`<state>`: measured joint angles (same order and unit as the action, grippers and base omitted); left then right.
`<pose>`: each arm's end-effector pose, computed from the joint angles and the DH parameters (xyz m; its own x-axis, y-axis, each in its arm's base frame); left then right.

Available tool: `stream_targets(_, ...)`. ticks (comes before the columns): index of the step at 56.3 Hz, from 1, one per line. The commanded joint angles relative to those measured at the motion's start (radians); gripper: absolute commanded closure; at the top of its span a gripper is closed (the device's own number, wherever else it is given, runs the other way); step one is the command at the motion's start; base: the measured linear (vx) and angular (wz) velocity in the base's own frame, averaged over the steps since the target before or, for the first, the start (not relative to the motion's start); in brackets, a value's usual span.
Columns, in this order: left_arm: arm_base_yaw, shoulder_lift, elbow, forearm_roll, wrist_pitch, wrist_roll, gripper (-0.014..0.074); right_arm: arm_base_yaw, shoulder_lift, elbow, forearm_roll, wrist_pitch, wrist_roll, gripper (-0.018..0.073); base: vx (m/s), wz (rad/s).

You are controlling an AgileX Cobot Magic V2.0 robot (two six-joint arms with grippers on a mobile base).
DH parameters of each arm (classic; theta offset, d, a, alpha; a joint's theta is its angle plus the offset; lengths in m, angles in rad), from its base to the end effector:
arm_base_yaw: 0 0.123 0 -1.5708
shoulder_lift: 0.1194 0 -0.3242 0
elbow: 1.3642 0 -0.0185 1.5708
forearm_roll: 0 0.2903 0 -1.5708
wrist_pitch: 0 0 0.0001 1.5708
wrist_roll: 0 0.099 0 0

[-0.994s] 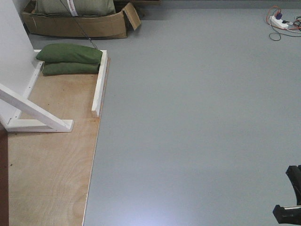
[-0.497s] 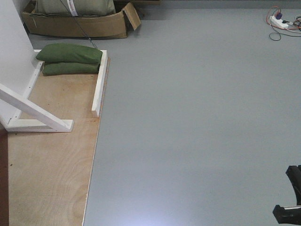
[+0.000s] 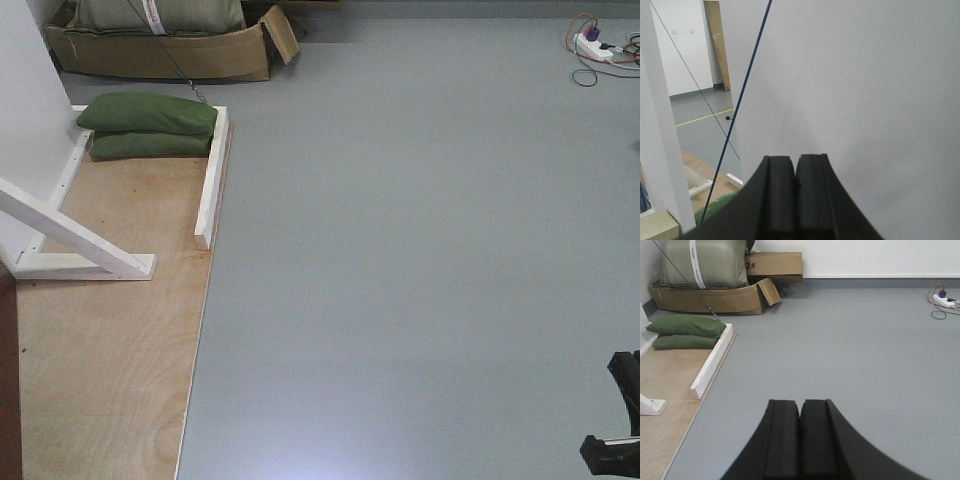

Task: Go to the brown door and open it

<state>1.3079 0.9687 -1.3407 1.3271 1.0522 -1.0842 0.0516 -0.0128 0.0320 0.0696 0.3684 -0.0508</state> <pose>-0.0404 0.1710 0.5585 -0.0006 0.0426 -0.9991 -0.7385 -0.6737 -0.0282 0.0603 0.0056 0.1664 -0.2958 -0.0011 -0.9553 -0.0713 0.9972 0.0209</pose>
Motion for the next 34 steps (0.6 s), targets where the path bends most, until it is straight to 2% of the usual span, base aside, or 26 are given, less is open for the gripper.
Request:
stream_targets(1, 0.003, 0.015, -0.025, 0.058, -0.055, -0.012, 0.0529, 0.002, -0.006, 0.004, -0.003, -0.078, -0.006, 0.0559, 0.0, 0.0)
stream_targets(20, 0.003, 0.069, -0.025, 0.054, -0.133, -0.012, 0.0529, 0.002, -0.006, 0.004, -0.003, -0.078, -0.006, 0.0559, 0.0, 0.0)
stream_targets(34, 0.003, 0.071, -0.025, -0.074, -0.207, -0.012, 0.0529, 0.002, -0.006, 0.004, -0.003, -0.078, -0.006, 0.0559, 0.0, 0.0)
